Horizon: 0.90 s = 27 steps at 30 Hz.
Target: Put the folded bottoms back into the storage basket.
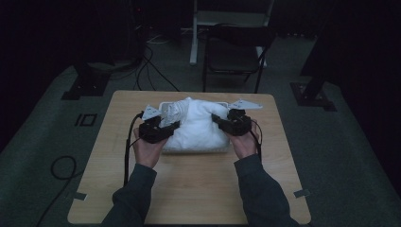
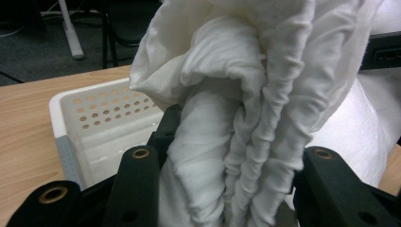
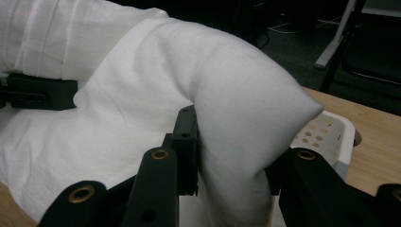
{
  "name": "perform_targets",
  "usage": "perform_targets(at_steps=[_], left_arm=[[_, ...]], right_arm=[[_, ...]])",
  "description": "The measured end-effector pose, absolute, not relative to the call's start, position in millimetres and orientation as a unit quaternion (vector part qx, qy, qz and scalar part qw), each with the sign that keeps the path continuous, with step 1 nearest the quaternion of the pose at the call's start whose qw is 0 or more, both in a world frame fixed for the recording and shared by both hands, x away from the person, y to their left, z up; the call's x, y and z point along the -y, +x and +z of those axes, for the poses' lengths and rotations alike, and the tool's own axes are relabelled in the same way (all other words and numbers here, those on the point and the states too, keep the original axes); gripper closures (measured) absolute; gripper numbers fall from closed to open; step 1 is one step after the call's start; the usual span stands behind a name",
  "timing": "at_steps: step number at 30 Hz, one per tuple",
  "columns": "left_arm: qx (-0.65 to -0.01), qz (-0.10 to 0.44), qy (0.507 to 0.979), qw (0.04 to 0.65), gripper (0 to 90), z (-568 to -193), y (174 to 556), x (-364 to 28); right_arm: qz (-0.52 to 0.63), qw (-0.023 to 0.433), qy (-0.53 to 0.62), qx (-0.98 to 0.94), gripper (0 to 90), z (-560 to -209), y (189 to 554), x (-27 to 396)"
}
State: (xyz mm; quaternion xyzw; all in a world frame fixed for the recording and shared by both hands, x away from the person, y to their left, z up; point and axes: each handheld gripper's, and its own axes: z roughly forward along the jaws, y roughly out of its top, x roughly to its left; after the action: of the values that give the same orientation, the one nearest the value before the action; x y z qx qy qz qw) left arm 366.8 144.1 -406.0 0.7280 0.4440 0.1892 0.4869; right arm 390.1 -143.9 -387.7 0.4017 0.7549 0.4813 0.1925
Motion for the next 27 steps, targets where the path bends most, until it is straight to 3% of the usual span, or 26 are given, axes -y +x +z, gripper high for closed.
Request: perform_targets(at_steps=[27], left_arm=[[-0.45,0.193,0.725,0.485,57.7,-404,391,-144]], right_arm=[[0.479,0.197,0.416,-0.748,68.3,-386,412,141]])
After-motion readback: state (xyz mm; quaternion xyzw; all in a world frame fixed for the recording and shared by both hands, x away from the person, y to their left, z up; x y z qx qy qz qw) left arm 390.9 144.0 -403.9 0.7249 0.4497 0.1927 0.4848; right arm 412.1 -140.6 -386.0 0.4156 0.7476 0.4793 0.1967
